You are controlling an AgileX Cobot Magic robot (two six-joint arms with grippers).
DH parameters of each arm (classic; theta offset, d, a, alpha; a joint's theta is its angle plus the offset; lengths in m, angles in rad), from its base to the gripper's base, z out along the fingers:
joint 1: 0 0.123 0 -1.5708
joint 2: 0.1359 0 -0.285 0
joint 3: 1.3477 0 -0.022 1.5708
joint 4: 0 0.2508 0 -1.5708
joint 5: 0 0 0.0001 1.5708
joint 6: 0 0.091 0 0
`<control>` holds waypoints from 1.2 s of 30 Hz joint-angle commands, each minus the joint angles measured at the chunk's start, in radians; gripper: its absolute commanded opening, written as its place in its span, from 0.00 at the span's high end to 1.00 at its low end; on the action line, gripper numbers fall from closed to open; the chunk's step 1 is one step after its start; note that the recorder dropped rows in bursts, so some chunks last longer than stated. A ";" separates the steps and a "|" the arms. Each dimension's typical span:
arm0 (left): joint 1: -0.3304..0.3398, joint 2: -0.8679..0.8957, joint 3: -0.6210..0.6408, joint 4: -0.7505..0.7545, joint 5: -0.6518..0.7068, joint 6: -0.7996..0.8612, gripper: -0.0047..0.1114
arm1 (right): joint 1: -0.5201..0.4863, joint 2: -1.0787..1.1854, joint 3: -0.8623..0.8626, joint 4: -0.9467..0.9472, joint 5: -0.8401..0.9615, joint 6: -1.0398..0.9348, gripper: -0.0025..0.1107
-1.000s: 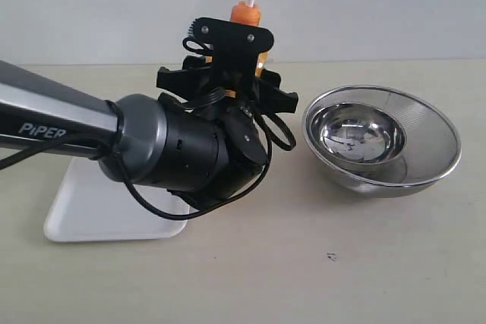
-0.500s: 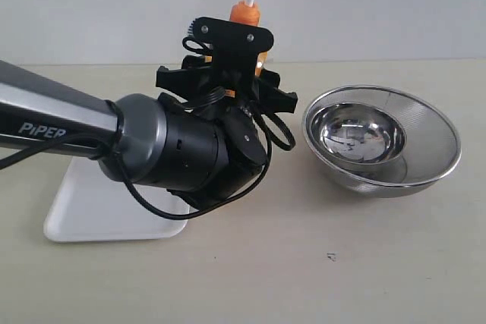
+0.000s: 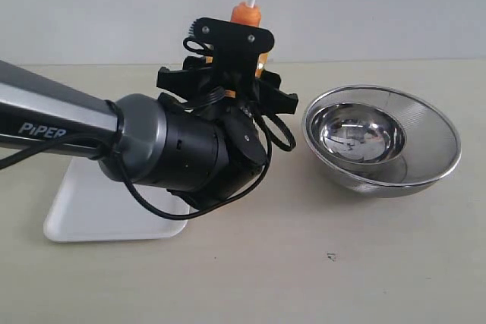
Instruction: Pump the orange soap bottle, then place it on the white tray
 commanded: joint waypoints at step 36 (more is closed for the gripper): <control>-0.007 -0.017 -0.005 0.039 -0.010 0.011 0.92 | -0.075 0.872 -0.570 0.353 0.030 0.189 0.97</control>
